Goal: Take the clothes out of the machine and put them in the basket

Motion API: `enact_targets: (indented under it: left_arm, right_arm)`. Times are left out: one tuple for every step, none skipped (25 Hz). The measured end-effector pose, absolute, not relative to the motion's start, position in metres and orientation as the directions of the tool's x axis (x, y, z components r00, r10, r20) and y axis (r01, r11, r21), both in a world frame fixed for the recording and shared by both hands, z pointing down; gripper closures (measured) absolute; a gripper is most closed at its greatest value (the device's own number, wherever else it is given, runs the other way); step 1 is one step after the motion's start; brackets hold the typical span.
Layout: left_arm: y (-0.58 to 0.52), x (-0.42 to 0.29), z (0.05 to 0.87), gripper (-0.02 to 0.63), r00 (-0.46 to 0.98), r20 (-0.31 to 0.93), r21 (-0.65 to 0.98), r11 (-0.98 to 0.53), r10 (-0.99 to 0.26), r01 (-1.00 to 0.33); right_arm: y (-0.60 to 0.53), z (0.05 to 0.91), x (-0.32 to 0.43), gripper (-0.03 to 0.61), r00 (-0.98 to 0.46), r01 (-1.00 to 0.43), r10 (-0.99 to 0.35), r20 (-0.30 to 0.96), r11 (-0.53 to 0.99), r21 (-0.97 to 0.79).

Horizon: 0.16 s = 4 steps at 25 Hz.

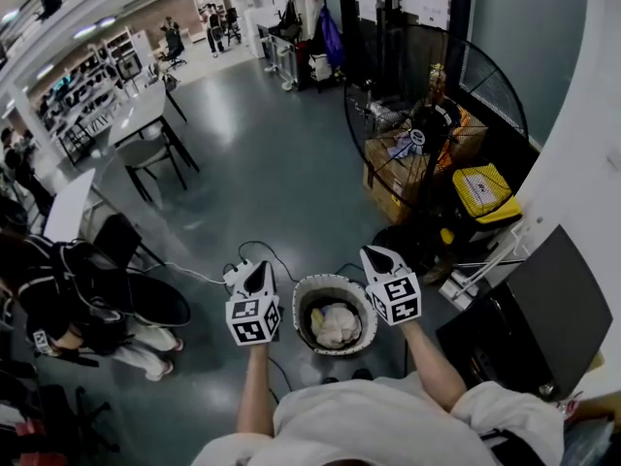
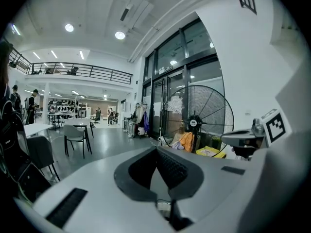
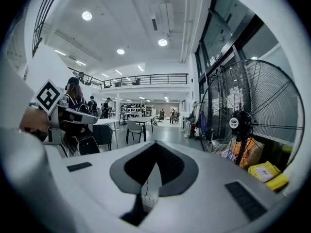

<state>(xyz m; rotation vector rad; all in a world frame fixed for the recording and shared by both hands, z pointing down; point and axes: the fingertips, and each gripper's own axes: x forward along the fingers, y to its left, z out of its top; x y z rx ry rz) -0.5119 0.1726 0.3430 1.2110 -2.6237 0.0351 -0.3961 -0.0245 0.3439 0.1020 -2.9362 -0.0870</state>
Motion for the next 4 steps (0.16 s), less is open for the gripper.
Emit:
enact_targets:
  left_arm:
    - [0.1722, -0.5126, 0.3431, 0.595, -0.622, 0.236, 0.082, 0.653, -0.746, -0.752]
    - [0.1717, -0.5129, 0.3433, 0.595, -0.622, 0.236, 0.082, 0.653, -0.747, -0.753]
    - [0.1710, -0.5132, 0.3435, 0.595, -0.621, 0.236, 0.082, 0.652, -0.747, -0.753]
    - [0.1704, -0.5133, 0.3437, 0.595, -0.620, 0.236, 0.082, 0.652, -0.748, -0.754]
  right_arm:
    - [-0.0241, 0.3437, -0.3972, 0.557, -0.978, -0.061, -0.074, 0.197, 0.996, 0.067]
    - [-0.0239, 0.3439, -0.3979, 0.557, -0.978, -0.060, -0.072, 0.197, 0.996, 0.067]
    - [-0.0238, 0.3444, -0.3984, 0.557, -0.978, -0.059, -0.071, 0.198, 0.996, 0.068]
    - [-0.0238, 0.3451, -0.3987, 0.557, -0.978, -0.057, -0.070, 0.199, 0.996, 0.068]
